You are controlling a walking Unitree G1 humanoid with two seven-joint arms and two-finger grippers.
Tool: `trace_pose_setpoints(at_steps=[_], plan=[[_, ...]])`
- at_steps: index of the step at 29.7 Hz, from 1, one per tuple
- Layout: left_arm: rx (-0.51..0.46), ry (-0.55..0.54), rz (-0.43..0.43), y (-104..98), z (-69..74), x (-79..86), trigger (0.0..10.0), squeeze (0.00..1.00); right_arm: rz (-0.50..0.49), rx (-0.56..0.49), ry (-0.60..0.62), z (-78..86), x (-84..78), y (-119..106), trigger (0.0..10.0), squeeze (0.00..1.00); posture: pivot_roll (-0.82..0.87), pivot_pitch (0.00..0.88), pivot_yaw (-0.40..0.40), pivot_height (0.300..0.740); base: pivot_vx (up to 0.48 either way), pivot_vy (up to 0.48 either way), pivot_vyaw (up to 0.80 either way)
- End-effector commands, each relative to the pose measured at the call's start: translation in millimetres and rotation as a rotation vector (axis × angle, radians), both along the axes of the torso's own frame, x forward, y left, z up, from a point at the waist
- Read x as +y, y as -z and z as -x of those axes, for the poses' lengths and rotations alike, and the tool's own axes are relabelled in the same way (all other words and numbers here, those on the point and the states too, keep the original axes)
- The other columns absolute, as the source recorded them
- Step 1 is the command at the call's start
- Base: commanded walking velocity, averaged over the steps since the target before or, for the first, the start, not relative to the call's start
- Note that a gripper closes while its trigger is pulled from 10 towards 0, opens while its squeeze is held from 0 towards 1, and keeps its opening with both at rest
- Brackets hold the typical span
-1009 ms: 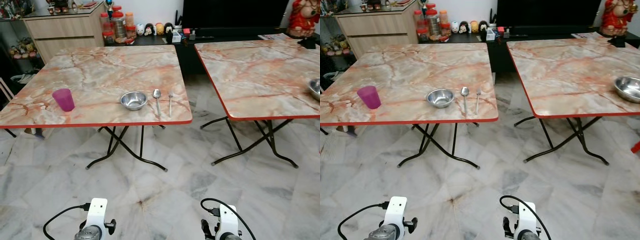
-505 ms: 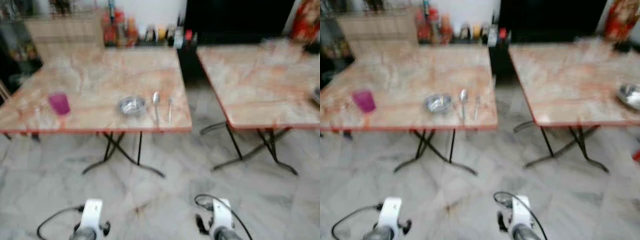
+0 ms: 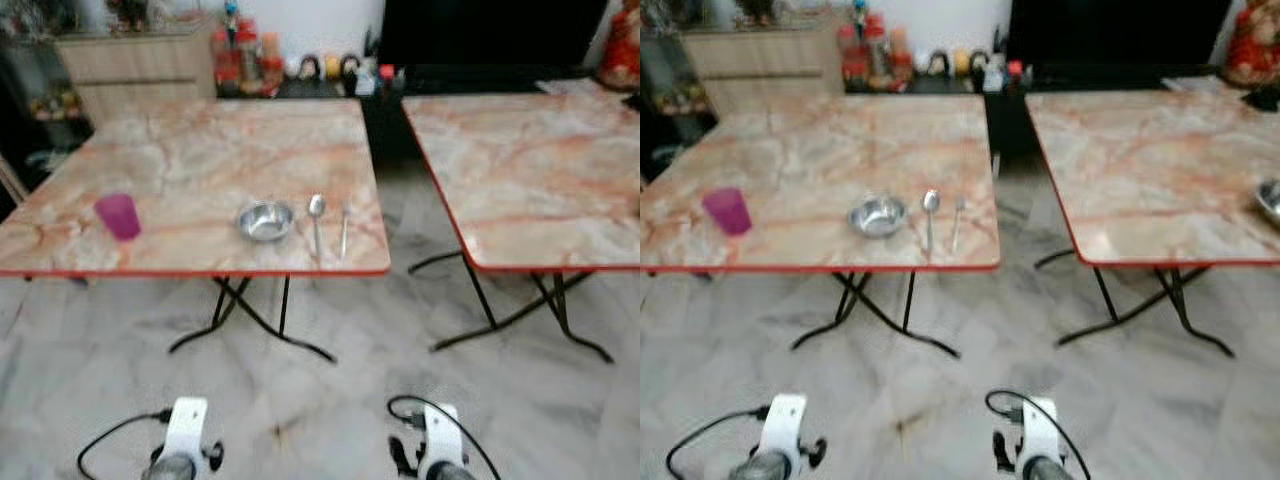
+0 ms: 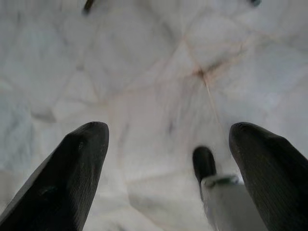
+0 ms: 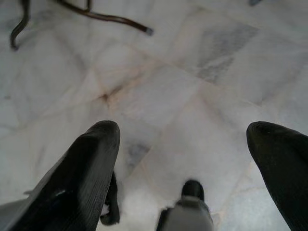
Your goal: Setting the table
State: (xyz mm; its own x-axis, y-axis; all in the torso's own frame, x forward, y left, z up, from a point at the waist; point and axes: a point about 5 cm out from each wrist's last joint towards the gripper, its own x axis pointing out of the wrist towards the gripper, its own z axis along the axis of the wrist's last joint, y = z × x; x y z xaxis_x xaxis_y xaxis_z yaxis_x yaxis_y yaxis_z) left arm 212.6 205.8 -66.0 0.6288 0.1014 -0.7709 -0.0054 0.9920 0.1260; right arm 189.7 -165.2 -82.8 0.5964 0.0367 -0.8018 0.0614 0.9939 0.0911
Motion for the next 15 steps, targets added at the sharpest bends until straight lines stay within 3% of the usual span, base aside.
trace_pose_setpoints(at_steps=[1,15], plan=[[-0.002,0.006,0.013,-0.5,-3.2,-6.9,10.0,0.0,0.018,-0.005,0.017,-0.9,-8.2,-1.1,10.0,0.0,-0.03,0.0,0.016,0.74,0.3,0.0,0.0],[0.0,0.011,0.013,0.1,-2.2,-7.1,10.0,0.0,0.02,-0.007,0.004,-2.5,-8.5,-1.9,10.0,0.0,-0.03,0.0,0.014,0.74,0.301,0.0,0.0]])
